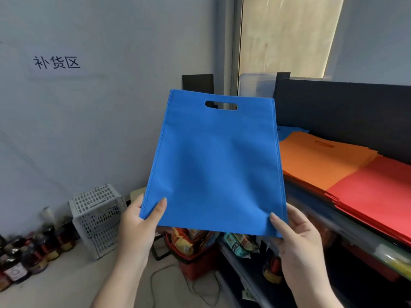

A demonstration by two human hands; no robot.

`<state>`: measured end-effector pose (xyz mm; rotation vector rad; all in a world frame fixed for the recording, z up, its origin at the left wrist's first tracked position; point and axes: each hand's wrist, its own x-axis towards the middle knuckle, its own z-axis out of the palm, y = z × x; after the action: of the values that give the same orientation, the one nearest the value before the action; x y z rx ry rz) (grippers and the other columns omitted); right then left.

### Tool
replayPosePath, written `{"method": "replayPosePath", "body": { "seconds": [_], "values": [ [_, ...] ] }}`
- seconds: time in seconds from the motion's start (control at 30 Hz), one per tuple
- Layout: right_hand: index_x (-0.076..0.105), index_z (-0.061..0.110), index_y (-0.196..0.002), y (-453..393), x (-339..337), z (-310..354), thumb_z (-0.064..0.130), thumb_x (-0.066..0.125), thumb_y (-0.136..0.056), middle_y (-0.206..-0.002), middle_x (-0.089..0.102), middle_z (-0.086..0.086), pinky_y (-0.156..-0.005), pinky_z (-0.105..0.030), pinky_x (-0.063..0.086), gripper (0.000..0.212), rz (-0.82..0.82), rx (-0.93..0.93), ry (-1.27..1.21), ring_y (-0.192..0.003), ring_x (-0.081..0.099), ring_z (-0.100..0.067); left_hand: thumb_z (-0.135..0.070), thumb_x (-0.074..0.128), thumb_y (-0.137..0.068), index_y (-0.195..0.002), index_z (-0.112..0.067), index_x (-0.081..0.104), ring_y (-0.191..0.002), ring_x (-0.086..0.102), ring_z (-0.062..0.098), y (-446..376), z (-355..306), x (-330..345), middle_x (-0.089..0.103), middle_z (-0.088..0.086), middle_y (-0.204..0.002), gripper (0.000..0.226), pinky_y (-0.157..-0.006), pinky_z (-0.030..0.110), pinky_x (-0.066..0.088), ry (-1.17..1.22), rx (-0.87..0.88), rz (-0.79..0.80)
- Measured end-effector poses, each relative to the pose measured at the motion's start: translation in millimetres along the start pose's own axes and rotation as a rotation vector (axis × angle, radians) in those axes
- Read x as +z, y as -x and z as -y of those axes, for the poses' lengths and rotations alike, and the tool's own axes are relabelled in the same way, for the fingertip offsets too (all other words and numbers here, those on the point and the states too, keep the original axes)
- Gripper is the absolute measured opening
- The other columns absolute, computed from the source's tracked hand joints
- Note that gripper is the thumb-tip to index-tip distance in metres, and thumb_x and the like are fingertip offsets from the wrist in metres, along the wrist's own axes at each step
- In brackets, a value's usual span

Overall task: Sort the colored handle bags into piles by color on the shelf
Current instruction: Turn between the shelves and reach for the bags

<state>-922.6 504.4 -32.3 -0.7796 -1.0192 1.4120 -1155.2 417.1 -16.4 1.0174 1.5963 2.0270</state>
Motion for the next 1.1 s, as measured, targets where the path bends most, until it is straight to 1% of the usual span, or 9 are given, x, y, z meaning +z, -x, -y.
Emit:
{"method": "replayPosePath", "body": {
  "seconds": [0.07, 0.17, 0.27, 0.37, 0.7, 0.83, 0.93, 1.0, 1.1],
  "values": [
    [0.073, 0.028, -0.095, -19.3, 8.5, -8.7, 0.004, 0.061, -0.086, -0.100, 0.074, -0.003, -0.080, -0.046, 0.056, 0.029, -0.012, -0.004, 0.007, -0.093, 0.070, -0.026, -0.042, 0.065, -0.071, -0.084, -0.044, 0.070, -0.085, 0.068, 0.023, -23.9, 13.0, 3.0, 0.072, -0.008, -0.087, 0.014, -0.067, 0.042, 0.053, -0.011, 0.004, 0.009],
    [0.072, 0.021, -0.096, -54.2, 20.7, -18.8, 0.000, 0.061, -0.086, -0.098, 0.074, -0.004, -0.075, -0.035, 0.059, 0.026, -0.033, -0.033, 0.011, -0.090, 0.071, -0.022, -0.043, 0.064, -0.072, -0.086, -0.049, 0.070, -0.089, 0.068, 0.005, -63.0, 29.1, 14.1, 0.072, -0.013, -0.094, 0.016, -0.073, 0.030, 0.050, -0.016, 0.025, 0.057],
    [0.069, 0.019, -0.098, -94.9, 31.5, -26.8, -0.003, 0.060, -0.086, -0.094, 0.075, -0.002, -0.060, -0.018, 0.055, 0.026, -0.073, -0.068, -0.015, -0.081, 0.072, -0.014, -0.042, 0.064, -0.074, -0.089, -0.046, 0.070, -0.092, 0.068, 0.005, -110.8, 40.9, 31.6, 0.072, -0.012, -0.097, 0.017, -0.073, 0.025, 0.051, -0.034, 0.043, 0.110],
    [0.069, 0.021, -0.099, -137.8, 39.4, -31.1, 0.000, 0.061, -0.087, -0.097, 0.074, 0.003, -0.065, -0.019, 0.056, 0.026, -0.085, -0.144, 0.032, -0.086, 0.071, -0.014, -0.045, 0.063, -0.075, -0.093, -0.038, 0.069, -0.090, 0.068, 0.010, -160.9, 50.9, 53.6, 0.072, -0.011, -0.097, 0.020, -0.073, 0.030, 0.053, -0.075, 0.064, 0.141],
    [0.060, 0.037, -0.092, -248.0, 48.6, -19.0, 0.001, 0.068, -0.083, -0.090, 0.067, 0.024, -0.071, -0.003, 0.046, 0.037, -0.216, -0.468, 0.650, -0.084, 0.063, 0.010, -0.019, 0.063, -0.090, -0.091, -0.030, 0.065, -0.077, 0.067, 0.002, -289.2, 79.8, 139.3, 0.071, -0.011, -0.085, 0.012, -0.056, 0.015, 0.051, -0.123, 0.151, 0.294],
    [0.064, 0.013, -0.113, -290.3, 48.5, -1.6, 0.007, 0.068, -0.084, -0.099, 0.069, -0.001, -0.074, -0.026, 0.050, 0.030, -0.336, -0.409, 0.899, -0.084, 0.065, -0.019, -0.015, 0.063, -0.090, -0.089, -0.019, 0.064, -0.079, 0.066, 0.021, -334.4, 84.7, 183.3, 0.067, 0.000, -0.086, 0.005, -0.064, 0.038, 0.054, -0.235, 0.165, 0.410],
    [0.062, 0.009, -0.118, -316.2, 46.7, 5.4, 0.009, 0.066, -0.085, -0.101, 0.065, -0.002, -0.071, -0.030, 0.047, 0.033, -0.382, -0.338, 1.031, -0.087, 0.061, -0.024, -0.012, 0.063, -0.090, -0.092, -0.010, 0.061, -0.054, 0.061, 0.004, -359.9, 95.3, 213.4, 0.062, 0.000, -0.079, 0.004, -0.049, 0.020, 0.048, -0.366, 0.219, 0.472],
    [0.062, 0.008, -0.111, -329.0, 45.8, 4.7, 0.009, 0.064, -0.086, -0.098, 0.062, -0.001, -0.064, -0.026, 0.040, 0.025, -0.403, -0.276, 1.154, -0.084, 0.055, -0.019, -0.014, 0.061, -0.091, -0.094, -0.010, 0.059, -0.044, 0.058, 0.007, -372.3, 104.5, 230.3, 0.061, 0.002, -0.081, 0.006, -0.041, 0.021, 0.046, -0.433, 0.181, 0.551],
    [0.058, 0.005, -0.103, -339.2, 42.5, -0.2, 0.010, 0.060, -0.086, -0.103, 0.061, -0.011, -0.066, -0.029, 0.037, 0.017, -0.417, -0.086, 1.391, -0.092, 0.055, -0.029, -0.018, 0.061, -0.090, -0.103, -0.009, 0.060, -0.078, 0.063, 0.024, -387.3, 122.5, 251.8, 0.063, 0.005, -0.090, 0.016, -0.062, 0.033, 0.047, -0.603, 0.174, 0.678]
  ]
}}
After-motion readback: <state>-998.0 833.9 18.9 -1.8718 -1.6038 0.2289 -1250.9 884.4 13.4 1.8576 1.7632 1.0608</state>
